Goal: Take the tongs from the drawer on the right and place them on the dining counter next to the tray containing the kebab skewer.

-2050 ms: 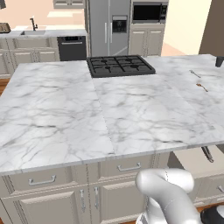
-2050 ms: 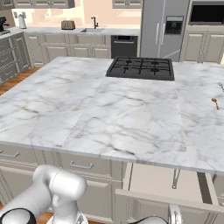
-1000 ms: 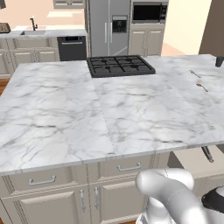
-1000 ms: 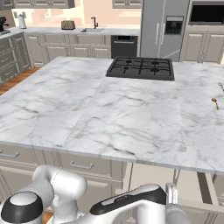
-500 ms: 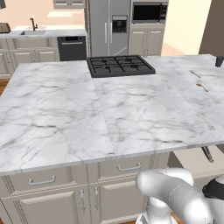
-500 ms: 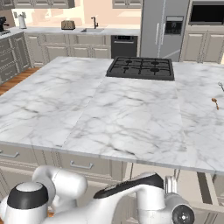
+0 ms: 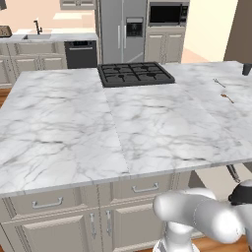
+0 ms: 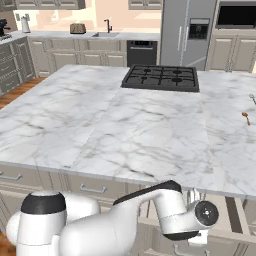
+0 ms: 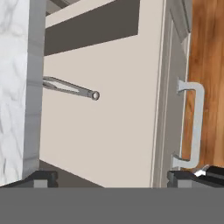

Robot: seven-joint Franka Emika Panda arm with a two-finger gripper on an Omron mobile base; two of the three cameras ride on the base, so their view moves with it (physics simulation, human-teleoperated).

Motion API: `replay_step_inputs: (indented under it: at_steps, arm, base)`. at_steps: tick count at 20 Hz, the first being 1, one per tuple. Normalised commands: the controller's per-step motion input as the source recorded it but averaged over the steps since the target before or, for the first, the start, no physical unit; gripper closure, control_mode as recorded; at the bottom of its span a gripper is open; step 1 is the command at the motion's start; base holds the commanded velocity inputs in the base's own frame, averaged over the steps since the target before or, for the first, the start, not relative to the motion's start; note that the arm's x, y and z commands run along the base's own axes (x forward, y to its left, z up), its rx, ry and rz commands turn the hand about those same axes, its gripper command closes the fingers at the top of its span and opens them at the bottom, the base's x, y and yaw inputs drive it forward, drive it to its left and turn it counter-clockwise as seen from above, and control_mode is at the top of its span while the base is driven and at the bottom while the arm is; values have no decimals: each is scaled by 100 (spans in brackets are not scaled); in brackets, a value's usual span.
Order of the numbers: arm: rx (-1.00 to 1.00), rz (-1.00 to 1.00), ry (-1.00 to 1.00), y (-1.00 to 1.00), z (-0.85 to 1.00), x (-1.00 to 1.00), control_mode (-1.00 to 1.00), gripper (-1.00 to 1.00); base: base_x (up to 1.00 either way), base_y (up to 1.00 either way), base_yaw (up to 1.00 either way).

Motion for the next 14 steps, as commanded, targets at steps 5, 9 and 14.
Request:
replay_step_inputs:
  at_steps: [5,9,14]
  arm:
    - [0,0,14,0,-5,25,-100,-100]
    - [0,0,16,0,-1,21,-100,-100]
    - [-1,0,19,0,-12,23,-100,-100]
  base:
    - [0,0,0]
    - [0,0,0]
    - [0,0,0]
